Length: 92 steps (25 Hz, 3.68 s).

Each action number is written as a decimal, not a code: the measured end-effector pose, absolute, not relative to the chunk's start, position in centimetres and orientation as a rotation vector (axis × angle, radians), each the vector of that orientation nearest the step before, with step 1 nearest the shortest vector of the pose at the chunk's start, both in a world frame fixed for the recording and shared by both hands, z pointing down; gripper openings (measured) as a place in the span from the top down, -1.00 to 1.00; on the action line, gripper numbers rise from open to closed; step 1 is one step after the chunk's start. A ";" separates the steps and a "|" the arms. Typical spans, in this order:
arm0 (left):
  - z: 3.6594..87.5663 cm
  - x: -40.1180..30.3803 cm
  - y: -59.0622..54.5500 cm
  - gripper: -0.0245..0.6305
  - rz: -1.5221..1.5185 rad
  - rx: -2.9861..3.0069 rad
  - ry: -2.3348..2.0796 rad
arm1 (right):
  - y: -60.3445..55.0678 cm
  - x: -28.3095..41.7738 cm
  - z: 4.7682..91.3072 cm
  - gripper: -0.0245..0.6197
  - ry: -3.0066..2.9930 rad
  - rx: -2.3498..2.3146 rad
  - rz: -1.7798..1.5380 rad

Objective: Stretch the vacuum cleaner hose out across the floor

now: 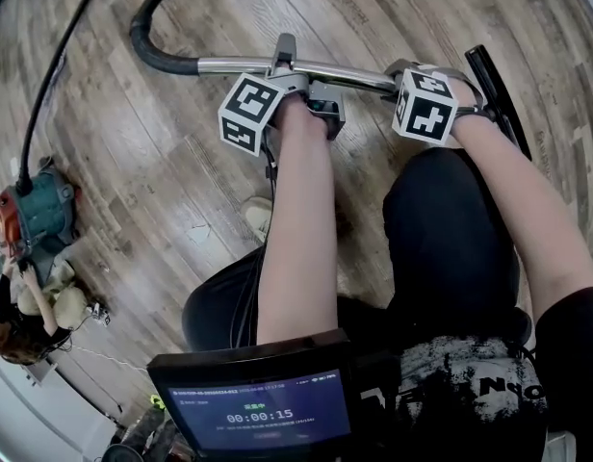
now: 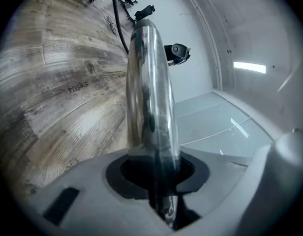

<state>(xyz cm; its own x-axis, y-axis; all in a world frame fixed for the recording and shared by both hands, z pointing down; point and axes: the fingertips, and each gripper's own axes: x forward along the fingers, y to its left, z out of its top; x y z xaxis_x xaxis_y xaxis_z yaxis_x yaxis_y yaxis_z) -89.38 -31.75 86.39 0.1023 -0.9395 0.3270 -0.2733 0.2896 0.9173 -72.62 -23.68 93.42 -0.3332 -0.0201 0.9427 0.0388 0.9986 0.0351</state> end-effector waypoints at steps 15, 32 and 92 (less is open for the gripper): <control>59.8 -82.9 -24.8 0.68 -0.661 1.235 -1.342 | -12.2 -67.2 66.1 0.52 -1.942 -0.158 0.289; 37.0 -69.3 -14.6 0.70 -0.637 1.213 -1.272 | -2.7 -53.9 41.9 0.51 -1.937 -0.301 0.327; 30.9 -53.6 -0.9 0.75 -0.857 1.174 -1.498 | 7.1 -36.6 37.6 0.49 -2.062 -0.163 -0.038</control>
<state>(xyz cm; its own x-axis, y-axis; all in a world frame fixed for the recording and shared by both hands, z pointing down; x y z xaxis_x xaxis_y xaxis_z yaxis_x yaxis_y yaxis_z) -53.62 -0.87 30.89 -0.0215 -0.9599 0.2794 -0.2461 0.2759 0.9291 -36.63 7.07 37.62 -0.4684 0.1000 0.8778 0.1321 0.9903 -0.0423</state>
